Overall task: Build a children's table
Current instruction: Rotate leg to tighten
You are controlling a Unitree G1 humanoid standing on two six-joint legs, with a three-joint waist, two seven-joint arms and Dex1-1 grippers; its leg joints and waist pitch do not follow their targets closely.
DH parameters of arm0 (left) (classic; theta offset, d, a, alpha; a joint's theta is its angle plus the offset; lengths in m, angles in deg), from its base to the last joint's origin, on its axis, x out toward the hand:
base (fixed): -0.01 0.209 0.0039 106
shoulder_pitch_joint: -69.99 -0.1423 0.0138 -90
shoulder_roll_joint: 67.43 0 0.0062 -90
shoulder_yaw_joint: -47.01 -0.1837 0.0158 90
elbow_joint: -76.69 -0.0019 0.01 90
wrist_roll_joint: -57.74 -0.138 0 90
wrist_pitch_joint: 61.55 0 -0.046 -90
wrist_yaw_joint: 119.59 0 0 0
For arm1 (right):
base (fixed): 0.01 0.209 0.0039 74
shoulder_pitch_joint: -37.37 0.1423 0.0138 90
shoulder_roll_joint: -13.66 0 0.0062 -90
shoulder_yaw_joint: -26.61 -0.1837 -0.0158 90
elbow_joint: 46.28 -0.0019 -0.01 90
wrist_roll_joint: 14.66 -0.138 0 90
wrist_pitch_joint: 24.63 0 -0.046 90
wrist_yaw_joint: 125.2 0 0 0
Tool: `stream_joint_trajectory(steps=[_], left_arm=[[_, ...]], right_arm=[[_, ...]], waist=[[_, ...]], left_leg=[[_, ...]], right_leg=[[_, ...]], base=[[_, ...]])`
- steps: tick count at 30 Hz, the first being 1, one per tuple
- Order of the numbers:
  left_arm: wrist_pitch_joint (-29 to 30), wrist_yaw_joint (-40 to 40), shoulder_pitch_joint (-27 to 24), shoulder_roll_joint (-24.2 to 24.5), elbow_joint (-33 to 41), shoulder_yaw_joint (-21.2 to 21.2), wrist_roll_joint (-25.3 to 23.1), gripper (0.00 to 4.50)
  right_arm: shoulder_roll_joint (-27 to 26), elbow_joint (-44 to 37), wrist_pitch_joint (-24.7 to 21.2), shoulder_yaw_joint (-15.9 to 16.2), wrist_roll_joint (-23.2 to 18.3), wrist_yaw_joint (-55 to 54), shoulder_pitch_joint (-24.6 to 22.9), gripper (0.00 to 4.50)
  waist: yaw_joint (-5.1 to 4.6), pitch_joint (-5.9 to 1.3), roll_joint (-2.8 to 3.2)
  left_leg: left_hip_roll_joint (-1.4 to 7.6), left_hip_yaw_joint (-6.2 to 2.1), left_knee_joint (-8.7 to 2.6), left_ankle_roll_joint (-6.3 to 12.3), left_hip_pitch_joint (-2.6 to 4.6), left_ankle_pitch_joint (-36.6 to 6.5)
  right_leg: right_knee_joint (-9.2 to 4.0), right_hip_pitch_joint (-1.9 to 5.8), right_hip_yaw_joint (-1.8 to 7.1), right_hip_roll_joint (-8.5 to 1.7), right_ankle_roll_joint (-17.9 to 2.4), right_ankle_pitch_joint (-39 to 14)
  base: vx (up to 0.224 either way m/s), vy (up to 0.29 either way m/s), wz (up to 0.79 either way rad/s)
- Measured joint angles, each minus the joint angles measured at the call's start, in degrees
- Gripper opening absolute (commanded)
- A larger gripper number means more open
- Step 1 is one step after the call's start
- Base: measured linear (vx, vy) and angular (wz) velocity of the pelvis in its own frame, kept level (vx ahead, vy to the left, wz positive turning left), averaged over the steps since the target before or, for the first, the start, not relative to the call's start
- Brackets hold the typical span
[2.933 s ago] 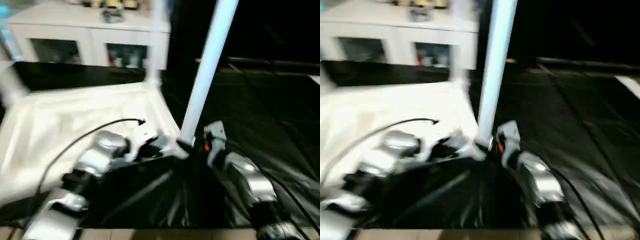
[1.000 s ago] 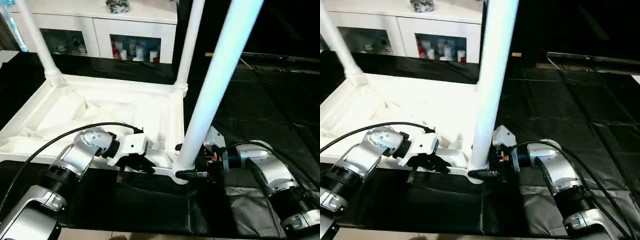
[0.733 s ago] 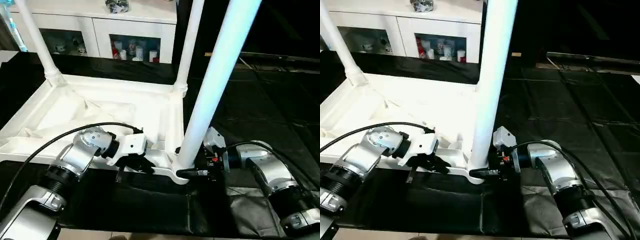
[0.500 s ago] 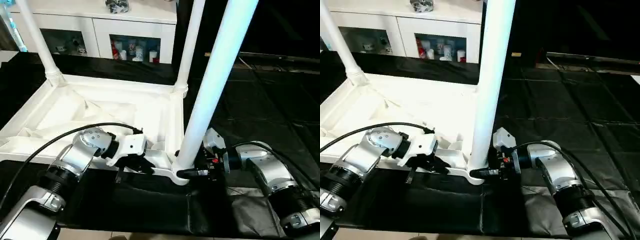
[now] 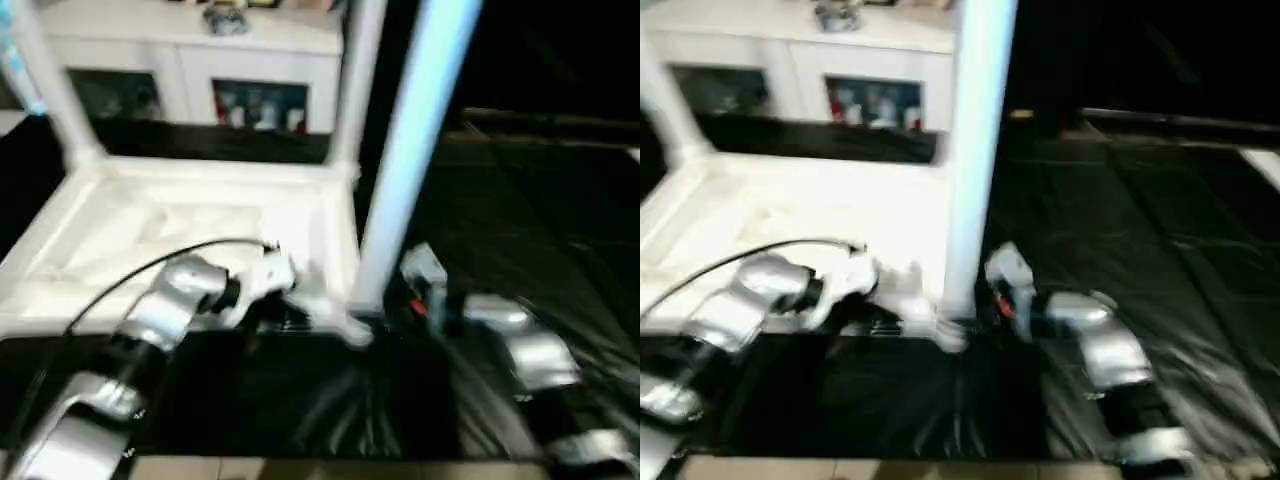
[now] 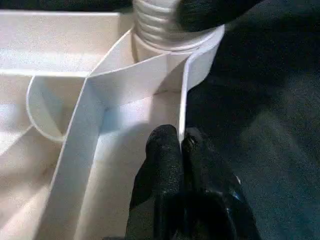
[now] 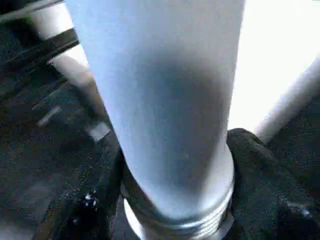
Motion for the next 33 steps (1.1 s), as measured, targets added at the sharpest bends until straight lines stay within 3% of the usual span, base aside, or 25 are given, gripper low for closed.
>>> stream_joint_trajectory(steps=[4,10,14,15,18,23,26,30,33], left_arm=[[4.51,8.89,1.37,-5.64,-1.72,1.5,-0.36,0.0],[7.39,16.09,3.64,-9.6,-4.7,2.79,-0.37,0.0],[7.4,16.54,4.0,-9.8,-4.71,2.79,-1.08,0.0],[7.37,16.54,4.04,-9.8,-4.7,2.78,-1.16,0.0],[7.07,16.68,4.21,-9.35,-4.69,2.79,-1.52,0.0],[5.34,16.24,4.27,-7.94,-4.68,2.68,-1.35,0.0],[4.0,15.17,4.27,-7.07,-4.68,2.66,-1.06,0.0],[1.92,11.66,4.03,-4.9,-3.8,2.36,-0.45,0.0],[-0.08,8.86,3.14,-2.87,-2.58,1.91,-0.39,0.0]], right_arm=[[-3.63,5.11,-0.35,-2.9,1.17,-12.63,4.29,2.66],[-5.63,10.35,-0.26,-4.86,1.72,-20.34,8.72,2.66],[-6.92,10.92,0.48,-5.95,2.56,-22.2,9.18,2.66],[-6.96,10.99,0.6,-6.08,2.61,-22.22,9.25,3.21],[-8.03,11.42,1.6,-6.83,2.48,-22.32,9.25,3.52],[-8.82,11.37,4.41,-7.03,1.27,-21.0,8.05,3.8],[-8.17,10.13,6.17,-6.64,1.01,-18.5,6.06,4.2],[-4.7,5.32,7.52,-5.48,-0.31,-11.01,1.61,4.43],[-1.8,2.23,7.76,-4.78,-1.28,-4.61,-1.09,4.43]], waist=[[-1.34,0.05,0.32],[-1.55,0.14,0.44],[-1.52,0.15,0.42],[-1.49,0.14,0.41],[-1.44,0.11,0.37],[-1.37,0.11,0.37],[-1.07,0.11,0.37],[-0.37,0.1,0.36],[-0.11,0.1,0.36]], left_leg=[[0.0,-0.77,-0.1,0.01,-0.28,0.0],[-0.45,-0.67,-0.11,0.08,-0.32,-0.03],[-0.48,-0.66,-0.11,0.08,-0.41,-0.03],[-0.5,-0.64,-0.11,0.08,-0.4,-0.03],[-0.54,-0.61,-0.14,0.09,-0.31,-0.04],[-0.54,-0.6,-0.77,0.05,-0.29,-0.03],[-0.51,-0.6,-0.99,0.03,-0.53,-0.02],[-0.41,-0.55,-0.95,0.29,-1.24,0.15],[-0.39,-0.49,-0.94,0.34,-1.28,0.17]], right_leg=[[-1.55,0.23,-1.28,-0.2,-0.02,0.01],[-1.61,0.14,-1.28,-0.69,-0.03,0.02],[-1.55,0.07,-1.16,-0.69,-0.15,0.1],[-1.49,0.07,-1.1,-0.69,-0.24,0.16],[-1.16,-0.01,-0.98,-0.69,-0.43,0.4],[-1.12,-0.19,-1.03,-0.67,-0.34,0.87],[-1.02,-0.37,-1.02,-0.61,-0.54,1.14],[-0.76,-1.15,-1.02,-0.56,-0.67,1.16],[-0.7,-1.32,-1.02,-0.56,-0.74,1.12]], base=[[-0.014,0.007,-0.03],[0.0,0.0,0.0],[0.0,0.0,0.0],[0.0,0.0,0.0],[0.0,0.0,0.0],[0.0,0.0,0.0],[0.0,0.0,0.0],[0.0,0.0,0.0],[0.0,0.0,0.0]])
